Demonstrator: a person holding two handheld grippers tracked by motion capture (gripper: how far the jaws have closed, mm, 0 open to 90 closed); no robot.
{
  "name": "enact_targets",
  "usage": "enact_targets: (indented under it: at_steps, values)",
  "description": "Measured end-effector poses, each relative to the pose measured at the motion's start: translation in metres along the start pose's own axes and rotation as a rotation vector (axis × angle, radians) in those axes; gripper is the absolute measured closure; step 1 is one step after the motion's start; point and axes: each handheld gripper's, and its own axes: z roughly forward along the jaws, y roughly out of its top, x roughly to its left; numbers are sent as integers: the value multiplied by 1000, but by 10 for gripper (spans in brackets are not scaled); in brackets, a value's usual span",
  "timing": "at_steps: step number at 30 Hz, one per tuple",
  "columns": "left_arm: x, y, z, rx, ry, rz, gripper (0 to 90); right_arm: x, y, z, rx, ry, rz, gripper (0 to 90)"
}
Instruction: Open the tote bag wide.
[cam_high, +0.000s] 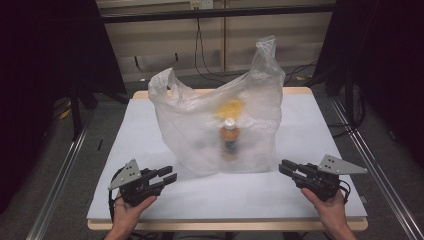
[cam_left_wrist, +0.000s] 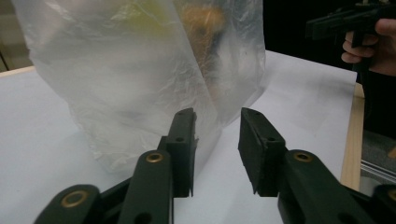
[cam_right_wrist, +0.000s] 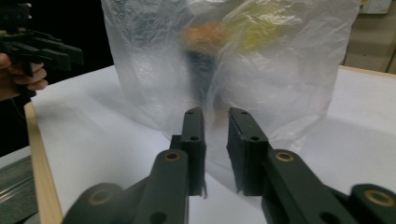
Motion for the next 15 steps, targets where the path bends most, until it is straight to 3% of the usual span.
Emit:
enact_targets:
  at_steps: [2, 4, 5, 8, 10, 15]
  values:
    - [-1, 4, 2, 7, -38, 12, 764, 0, 2, 2, 0, 13, 6, 831]
    - [-3, 8, 4, 30, -43, 25, 802, 0, 4, 4, 6, 28, 13, 861]
    - [-4, 9, 7, 29, -90, 17, 838, 0, 6, 5, 11, 29, 12, 856]
    - [-8, 15, 14, 54, -115, 32, 889, 1, 12, 7, 25, 56, 20, 863]
    - [-8, 19, 18, 48, -139, 16, 900, 2, 17, 9, 33, 69, 10, 895]
    - [-8, 28, 26, 47, -153, -7, 900, 1, 27, 16, 35, 95, 30, 900]
